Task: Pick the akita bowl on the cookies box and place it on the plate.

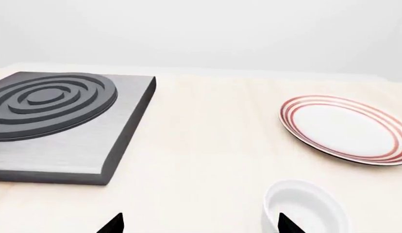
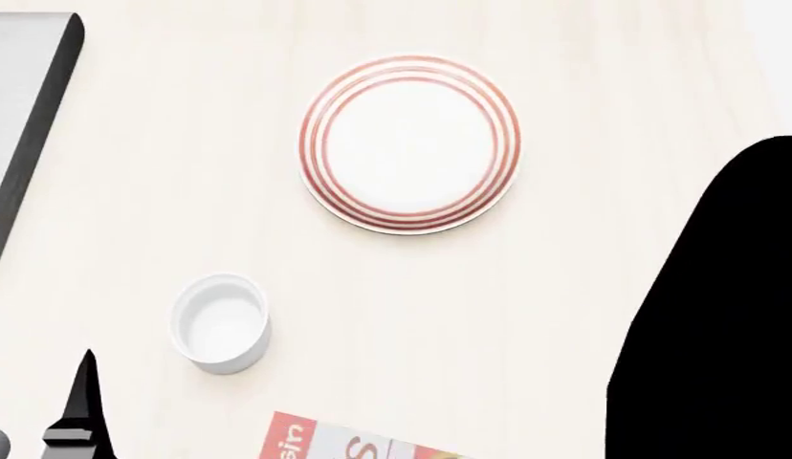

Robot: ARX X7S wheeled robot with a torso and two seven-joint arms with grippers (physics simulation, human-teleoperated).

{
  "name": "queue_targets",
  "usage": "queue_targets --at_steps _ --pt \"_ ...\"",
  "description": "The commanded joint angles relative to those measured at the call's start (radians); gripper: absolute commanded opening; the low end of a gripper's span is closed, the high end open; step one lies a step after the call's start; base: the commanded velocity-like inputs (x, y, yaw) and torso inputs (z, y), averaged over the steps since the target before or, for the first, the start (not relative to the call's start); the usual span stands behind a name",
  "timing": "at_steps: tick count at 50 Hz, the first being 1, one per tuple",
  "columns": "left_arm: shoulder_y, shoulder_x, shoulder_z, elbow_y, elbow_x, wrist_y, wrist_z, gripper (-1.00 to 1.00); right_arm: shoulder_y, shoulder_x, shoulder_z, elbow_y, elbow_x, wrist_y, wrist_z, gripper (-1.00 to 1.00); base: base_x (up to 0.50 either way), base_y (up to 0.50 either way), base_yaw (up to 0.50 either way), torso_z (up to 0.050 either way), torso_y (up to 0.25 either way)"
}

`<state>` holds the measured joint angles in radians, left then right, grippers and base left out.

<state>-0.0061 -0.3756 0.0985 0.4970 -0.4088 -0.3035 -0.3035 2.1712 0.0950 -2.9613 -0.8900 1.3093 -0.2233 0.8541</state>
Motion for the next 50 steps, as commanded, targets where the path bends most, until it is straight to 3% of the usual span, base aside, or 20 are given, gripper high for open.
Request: queue_targets --at_steps 1,11,12,35,50 --pt "0.000 -0.002 0.003 -0.004 -0.001 0.004 -0.001 1.00 -0.025 -0.014 0.023 -0.002 0.015 0.044 -0.015 1.00 0.00 0.00 0.00 0.000 0.000" --pt "0.000 -0.004 0.004 -0.003 -0.002 0.006 -0.004 1.00 -0.062 -0.005 0.024 0.028 0.002 0.094 -0.010 1.00 0.00 0.00 0.00 0.000 0.000" --pt "0.000 -0.004 0.004 -0.003 -0.002 0.005 -0.005 1.00 -0.063 -0.002 0.026 0.029 0.001 0.097 -0.009 -1.00 0.00 0.00 0.00 0.000 0.000" --pt "-0.002 -0.010 0.010 0.001 -0.007 0.006 -0.010 1.00 -0.021 0.017 0.048 -0.003 -0.018 0.203 0.039 -1.00 0.00 0.00 0.00 0.000 0.000" --pt "-0.005 -0.015 0.010 0.008 -0.018 -0.001 -0.013 1.00 0.183 0.071 0.071 -0.065 0.029 0.269 0.029 -1.00 0.00 0.00 0.00 0.000 0.000"
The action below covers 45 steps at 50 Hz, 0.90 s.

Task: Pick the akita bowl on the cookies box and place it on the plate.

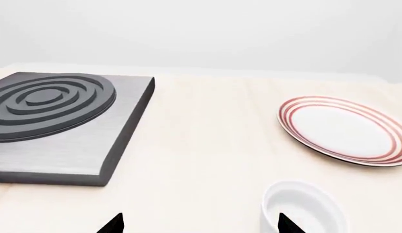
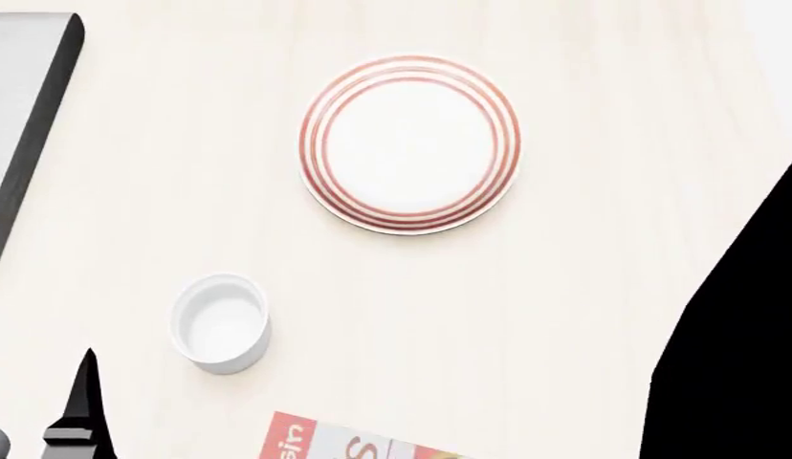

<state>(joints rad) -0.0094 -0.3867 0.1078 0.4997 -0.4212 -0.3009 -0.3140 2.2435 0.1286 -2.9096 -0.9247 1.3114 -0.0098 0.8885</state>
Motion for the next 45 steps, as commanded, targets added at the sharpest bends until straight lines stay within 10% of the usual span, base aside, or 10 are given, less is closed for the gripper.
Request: queue_targets --at_steps 1,16,45 --pt "-0.004 -0.004 0.000 0.006 -0.008 -0.006 -0.003 1.00 0.112 0.079 0.075 -0.036 0.050 0.127 -0.010 -1.00 0.00 0.00 0.00 0.000 0.000" --pt "0.000 -0.007 0.004 0.006 -0.013 0.002 0.000 1.00 0.105 0.384 0.562 0.009 0.198 0.692 -0.138 -1.00 0.00 0.00 0.00 0.000 0.000" --pt "0.063 -0.042 0.046 0.050 0.009 0.113 0.086 1.00 0.008 0.392 0.668 0.380 -0.082 0.760 -0.311 -1.00 0.00 0.00 0.00 0.000 0.000"
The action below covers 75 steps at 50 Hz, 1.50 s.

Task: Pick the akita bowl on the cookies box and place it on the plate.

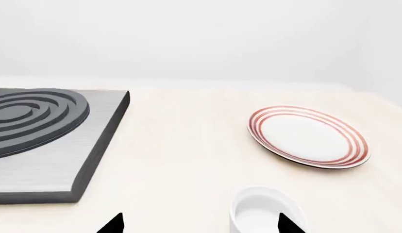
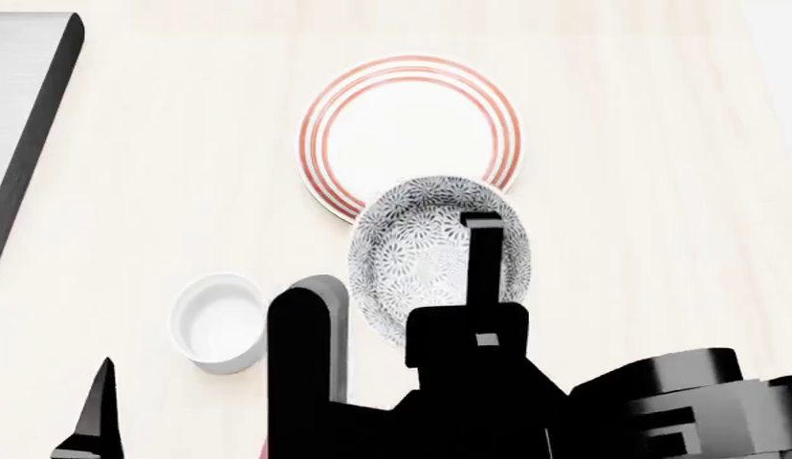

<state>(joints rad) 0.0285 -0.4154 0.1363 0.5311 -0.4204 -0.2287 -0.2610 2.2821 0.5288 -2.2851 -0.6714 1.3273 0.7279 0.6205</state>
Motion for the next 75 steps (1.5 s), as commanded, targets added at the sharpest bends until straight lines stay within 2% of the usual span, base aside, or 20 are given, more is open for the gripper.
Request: queue_targets --at_steps 1,8,17,59,68,75 --pt "0.026 -0.014 0.018 0.019 0.007 0.043 0.034 1.00 -0.034 -0.009 0.045 0.134 -0.101 0.021 -0.047 -1.00 0.00 0.00 0.00 0.000 0.000" --pt "0.038 -0.027 0.019 0.035 0.006 0.061 0.050 1.00 -0.065 -0.027 0.052 0.229 -0.149 0.005 -0.072 -1.00 0.00 0.00 0.00 0.000 0.000" --pt "0.044 -0.036 0.020 0.044 0.003 0.077 0.063 1.00 -0.119 -0.066 0.087 0.456 -0.220 -0.049 -0.106 -1.00 0.00 0.00 0.00 0.000 0.000" --pt "0.105 -0.071 0.052 0.036 0.029 0.176 0.132 1.00 -0.379 -0.357 0.184 1.248 -0.415 -0.257 -0.203 -1.00 0.00 0.00 0.00 0.000 0.000" --pt "0.115 -0.076 0.051 0.031 0.026 0.202 0.146 1.00 -0.419 -0.393 0.192 1.285 -0.431 -0.292 -0.220 -1.00 0.00 0.00 0.00 0.000 0.000" --pt "0.119 -0.078 0.048 0.029 0.013 0.213 0.154 1.00 -0.434 -0.405 0.191 1.287 -0.440 -0.299 -0.227 -1.00 0.00 0.00 0.00 0.000 -0.203"
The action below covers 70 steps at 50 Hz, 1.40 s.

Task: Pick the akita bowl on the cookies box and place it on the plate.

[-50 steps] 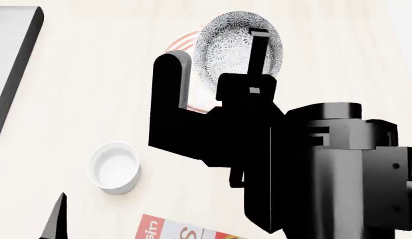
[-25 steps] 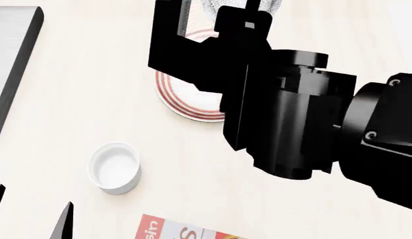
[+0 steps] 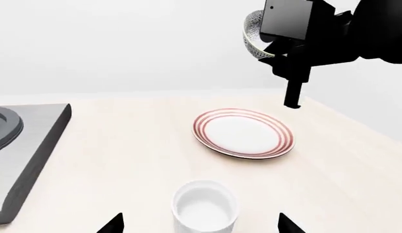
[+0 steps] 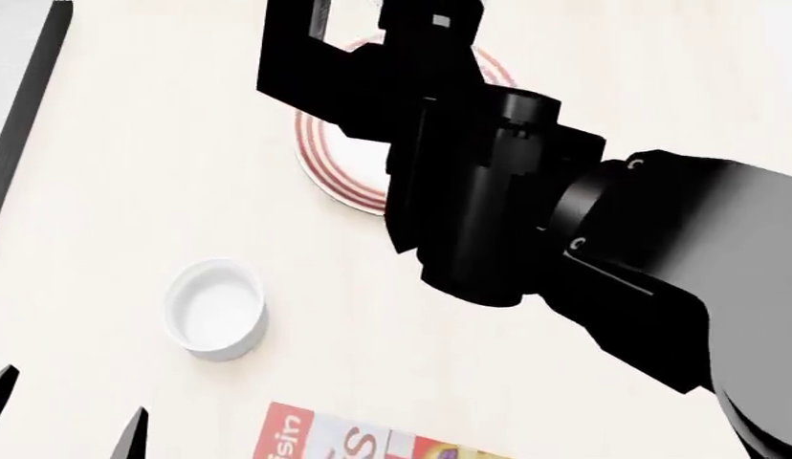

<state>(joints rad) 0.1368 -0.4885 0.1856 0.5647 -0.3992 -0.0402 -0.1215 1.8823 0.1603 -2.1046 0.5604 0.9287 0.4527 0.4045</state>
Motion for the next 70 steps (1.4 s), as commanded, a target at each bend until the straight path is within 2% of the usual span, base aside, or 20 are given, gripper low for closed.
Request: queue_targets --at_steps 1,6,17,25,36,50,70 --pt "0.011 -0.006 -0.001 -0.004 -0.008 0.025 0.015 1.00 -0.034 -0.036 0.011 0.055 -0.043 -0.024 -0.012 -1.00 0.00 0.00 0.00 0.000 -0.250" --pt "0.006 -0.005 -0.002 -0.007 -0.021 0.019 0.014 1.00 -0.037 -0.040 0.012 0.071 -0.049 -0.025 -0.019 -1.00 0.00 0.00 0.00 0.000 -0.248" --pt "0.003 -0.006 -0.005 -0.010 -0.045 0.009 0.011 1.00 -0.046 -0.047 0.023 0.068 -0.060 -0.038 -0.014 -1.00 0.00 0.00 0.00 0.000 0.000" --pt "0.008 -0.011 -0.005 -0.009 -0.043 0.015 0.013 1.00 -0.106 -0.059 0.038 0.126 -0.104 -0.146 -0.006 -1.00 0.00 0.00 0.00 0.000 0.000" --pt "0.012 -0.015 -0.001 -0.005 -0.039 0.019 0.014 1.00 -0.131 -0.058 0.035 0.158 -0.127 -0.180 -0.029 -1.00 0.00 0.00 0.00 0.000 0.000" --pt "0.025 -0.021 -0.003 -0.015 -0.038 0.045 0.025 1.00 -0.244 -0.157 0.056 0.429 -0.171 -0.251 -0.120 -1.00 0.00 0.00 0.00 0.000 0.000" --pt "0.022 -0.028 0.001 -0.014 -0.047 0.044 0.028 1.00 -0.374 -0.160 0.457 0.524 -0.580 -0.229 -0.235 -1.00 0.00 0.00 0.00 0.000 0.001"
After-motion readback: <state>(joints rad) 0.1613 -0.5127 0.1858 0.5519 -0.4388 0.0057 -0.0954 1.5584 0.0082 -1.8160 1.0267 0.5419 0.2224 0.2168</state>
